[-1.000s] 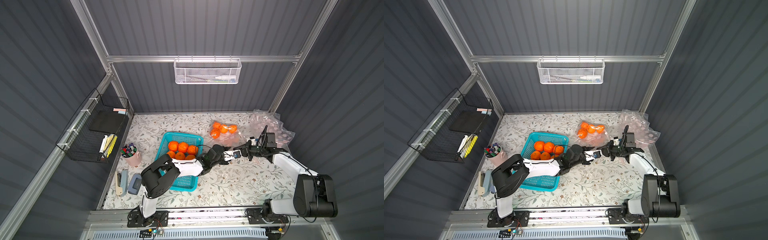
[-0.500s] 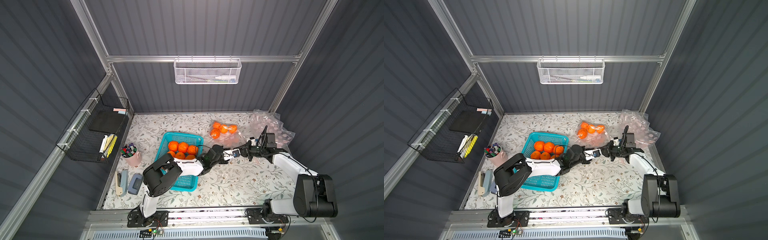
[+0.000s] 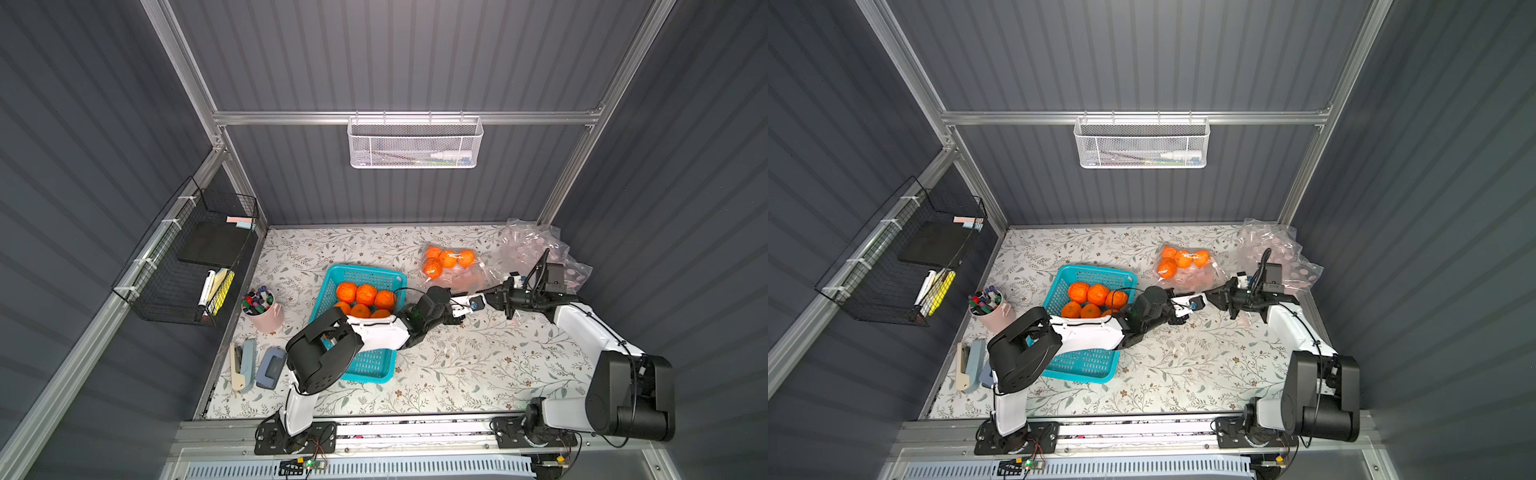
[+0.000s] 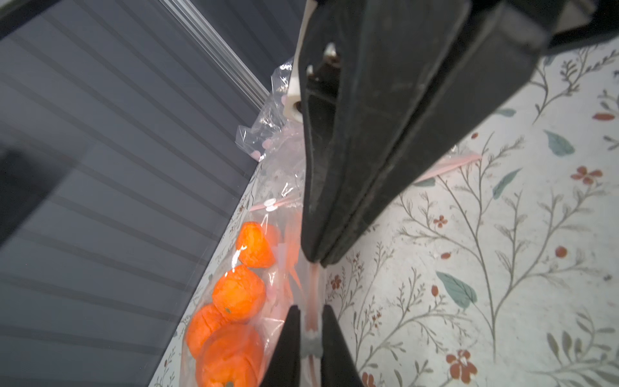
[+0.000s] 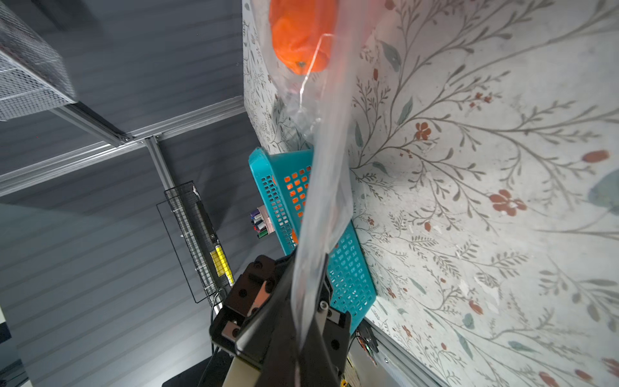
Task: Open the zip-top bag and take out the orange
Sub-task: Unzip the zipper on the zipper food storage bag.
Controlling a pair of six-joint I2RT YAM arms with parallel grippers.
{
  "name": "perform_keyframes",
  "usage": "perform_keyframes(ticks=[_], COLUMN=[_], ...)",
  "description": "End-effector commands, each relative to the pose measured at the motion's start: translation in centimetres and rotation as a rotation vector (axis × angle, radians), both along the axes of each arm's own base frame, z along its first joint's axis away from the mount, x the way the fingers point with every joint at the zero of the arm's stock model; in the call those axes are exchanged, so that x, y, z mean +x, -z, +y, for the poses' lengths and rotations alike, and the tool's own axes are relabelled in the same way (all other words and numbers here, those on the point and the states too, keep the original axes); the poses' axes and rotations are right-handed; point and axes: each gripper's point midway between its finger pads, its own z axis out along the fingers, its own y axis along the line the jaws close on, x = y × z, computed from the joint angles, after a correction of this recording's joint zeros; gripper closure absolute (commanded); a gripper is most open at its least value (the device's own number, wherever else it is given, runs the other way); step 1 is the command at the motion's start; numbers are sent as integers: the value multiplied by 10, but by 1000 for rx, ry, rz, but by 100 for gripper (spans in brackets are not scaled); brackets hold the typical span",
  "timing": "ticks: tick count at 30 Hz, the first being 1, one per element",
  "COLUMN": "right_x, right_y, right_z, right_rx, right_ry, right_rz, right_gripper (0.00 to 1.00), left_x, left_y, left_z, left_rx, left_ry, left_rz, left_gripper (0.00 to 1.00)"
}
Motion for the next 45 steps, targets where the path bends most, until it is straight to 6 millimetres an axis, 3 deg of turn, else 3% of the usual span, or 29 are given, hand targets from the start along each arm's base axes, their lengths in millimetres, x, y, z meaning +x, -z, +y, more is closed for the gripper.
perform_keyframes(ticks=[1,14,22,28,30,45], right_x=[17,14,12,10,7,6], right_y=[-33,-35,-39,-38,-47,-43], right_z=[-39,-55,-55,-55,-54,-54], right_rx=[-65,-66,-58,-56,-63,-61], right_ry=[125,184,193,193,193,191], right_rz=[-122,-128,-132,-121,-152,-141], right_gripper=[100,100,100,100,100,100], left_x=[4,-17,-17,-17,-18,-18], left_y=[14,2,6,-4,-8,-14], left_z=[30,84,99,115,121,152], left_rx=[128,218,260,273,275,301], left_ry=[-72,-139,-175,-202,-209,-253], left_rz=[134,249,261,259,262,289], left_gripper=[96,94,93,93,92,92])
